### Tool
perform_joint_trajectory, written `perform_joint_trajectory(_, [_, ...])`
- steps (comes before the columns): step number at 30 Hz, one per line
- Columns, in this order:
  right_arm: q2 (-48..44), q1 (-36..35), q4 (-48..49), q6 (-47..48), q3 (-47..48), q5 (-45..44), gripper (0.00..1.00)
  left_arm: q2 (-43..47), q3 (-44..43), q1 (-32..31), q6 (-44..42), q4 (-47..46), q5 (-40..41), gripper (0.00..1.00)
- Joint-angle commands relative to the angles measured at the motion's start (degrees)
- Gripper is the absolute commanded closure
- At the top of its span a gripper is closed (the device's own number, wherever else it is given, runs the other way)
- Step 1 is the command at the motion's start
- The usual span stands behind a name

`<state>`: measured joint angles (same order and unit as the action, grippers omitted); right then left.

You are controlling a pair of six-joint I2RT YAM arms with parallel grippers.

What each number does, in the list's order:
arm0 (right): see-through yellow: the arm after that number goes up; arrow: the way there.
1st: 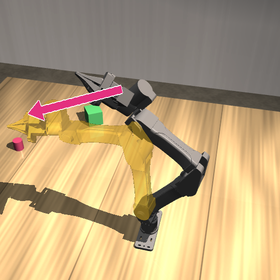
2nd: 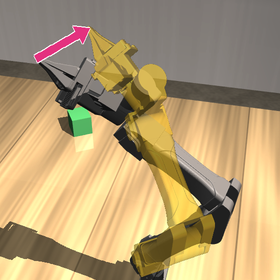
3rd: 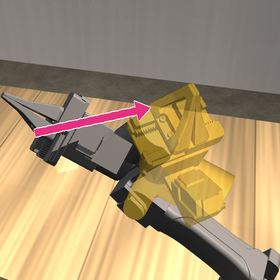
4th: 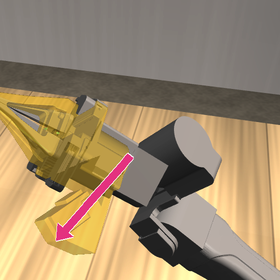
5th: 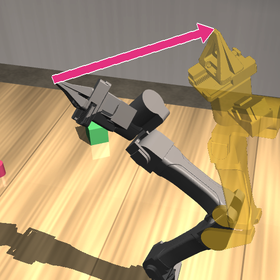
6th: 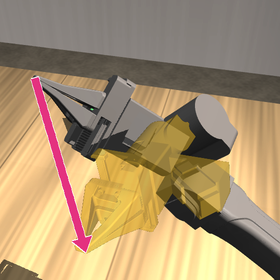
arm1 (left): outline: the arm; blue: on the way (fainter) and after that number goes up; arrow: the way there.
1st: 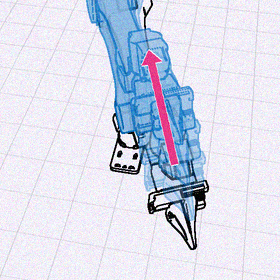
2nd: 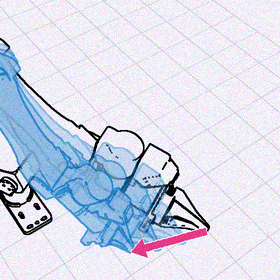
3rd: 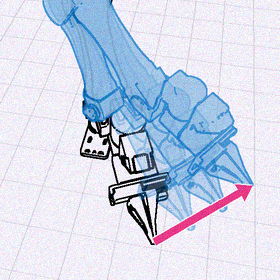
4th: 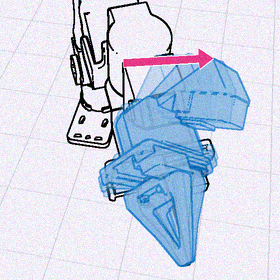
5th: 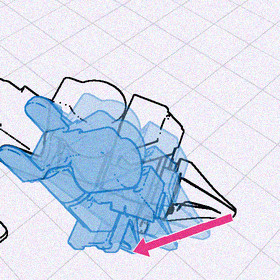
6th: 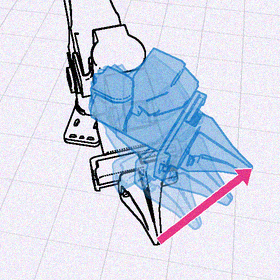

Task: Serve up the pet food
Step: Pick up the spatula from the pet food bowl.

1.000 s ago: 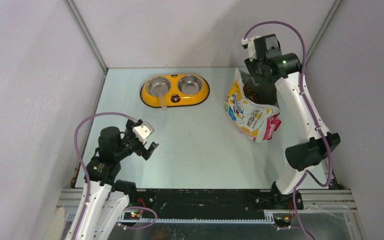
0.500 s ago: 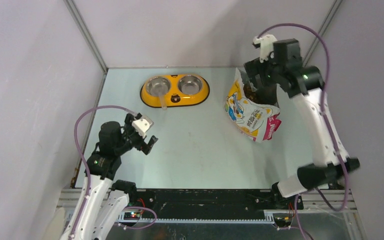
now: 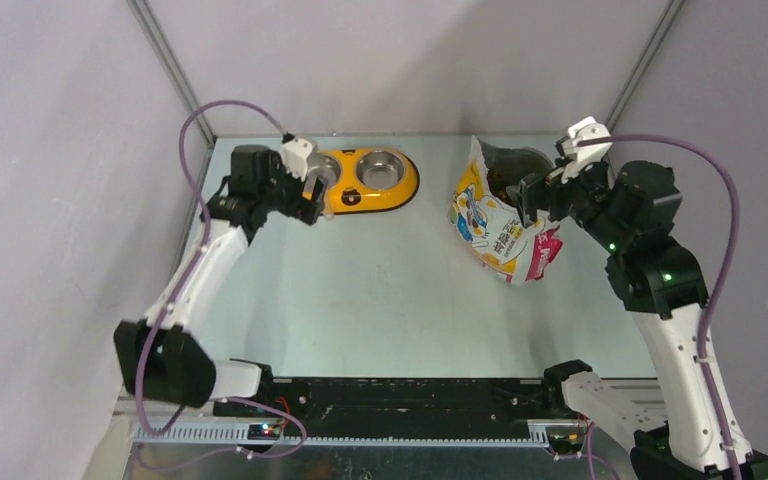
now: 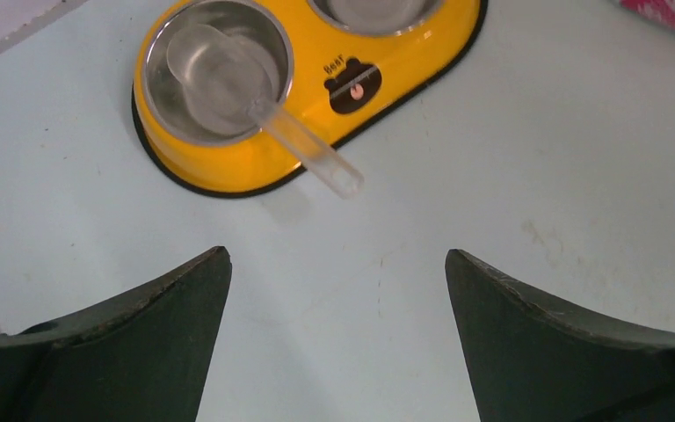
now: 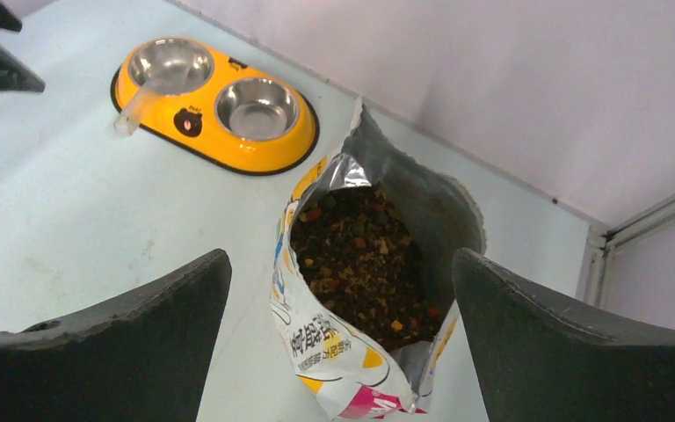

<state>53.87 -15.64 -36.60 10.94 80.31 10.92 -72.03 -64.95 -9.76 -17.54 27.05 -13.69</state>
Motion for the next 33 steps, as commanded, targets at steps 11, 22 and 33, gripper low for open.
perform_joint_trajectory(11, [0.3,-3.9,10.8,-0.7,-8.5,-0.4,0.0,-28.2,-19.2,0.3,18.4,5.8,9.5,0.0])
perform_joint_trajectory(22, [1.2,-8.7,12.0,0.7,-9.9,-2.7,0.01,-39.4,-25.4,0.3,22.4,9.0,6.3,0.0])
perform_joint_trajectory(33, [1.5,-9.3,12.4,0.6,-10.4,-2.1,0.0,-42.5,-27.0,0.3,23.1,9.8,8.0,0.07])
